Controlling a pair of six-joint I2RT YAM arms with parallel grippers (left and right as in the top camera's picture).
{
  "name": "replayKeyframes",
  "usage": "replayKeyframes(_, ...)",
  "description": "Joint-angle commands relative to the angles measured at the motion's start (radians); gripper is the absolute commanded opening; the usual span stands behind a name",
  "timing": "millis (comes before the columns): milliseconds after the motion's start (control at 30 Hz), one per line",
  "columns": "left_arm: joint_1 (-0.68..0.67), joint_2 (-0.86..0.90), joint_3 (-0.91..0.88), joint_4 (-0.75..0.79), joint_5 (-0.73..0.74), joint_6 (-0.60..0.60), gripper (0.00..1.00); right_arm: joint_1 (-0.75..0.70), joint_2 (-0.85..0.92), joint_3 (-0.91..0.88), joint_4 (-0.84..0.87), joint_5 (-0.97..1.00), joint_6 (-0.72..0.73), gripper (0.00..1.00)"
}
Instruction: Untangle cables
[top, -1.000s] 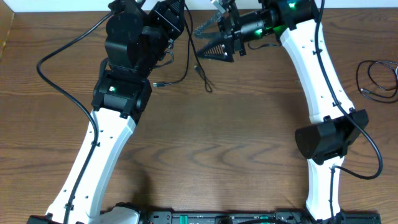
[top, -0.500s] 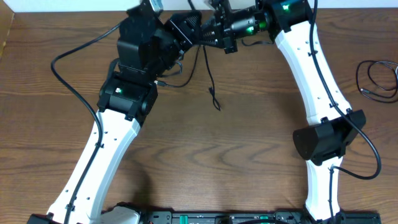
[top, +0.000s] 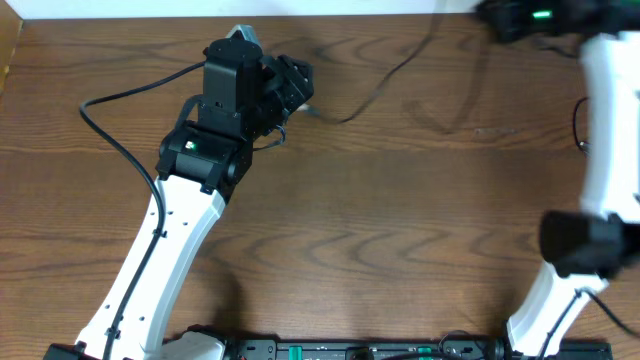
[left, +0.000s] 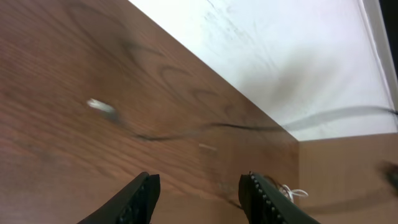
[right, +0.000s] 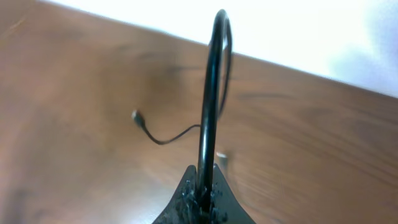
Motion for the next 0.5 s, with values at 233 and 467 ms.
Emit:
replayKeyframes(233, 0.005, 0.002, 0.009, -0.009, -0.060, 0.024, 0.47, -0.391, -0.304, 0.010, 0.094, 0.054, 0.257, 0.01)
replayKeyframes(467, 0.004, 0.002, 0.009, -0.009, -0.060, 0.024, 0.47, -0.665, -0.388, 0.010, 0.155, 0.035, 0.355, 0.01)
